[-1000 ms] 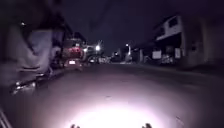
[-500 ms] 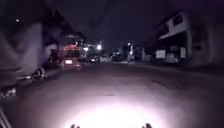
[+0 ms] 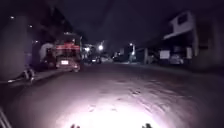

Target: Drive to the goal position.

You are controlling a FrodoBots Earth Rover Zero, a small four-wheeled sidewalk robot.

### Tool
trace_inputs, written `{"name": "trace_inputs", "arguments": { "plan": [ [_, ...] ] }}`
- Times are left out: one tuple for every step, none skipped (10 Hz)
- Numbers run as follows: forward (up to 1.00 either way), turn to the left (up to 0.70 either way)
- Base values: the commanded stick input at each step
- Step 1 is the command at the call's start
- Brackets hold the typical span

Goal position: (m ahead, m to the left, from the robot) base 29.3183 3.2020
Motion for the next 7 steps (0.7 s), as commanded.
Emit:
{"name": "trace_inputs", "arguments": {
  "plan": [
    [1.00, 0.00],
    [1.00, 0.00],
    [1.00, 0.00],
    [1.00, 0.00],
    [1.00, 0.00],
    [1.00, 0.00],
    [1.00, 0.00]
  ]
}}
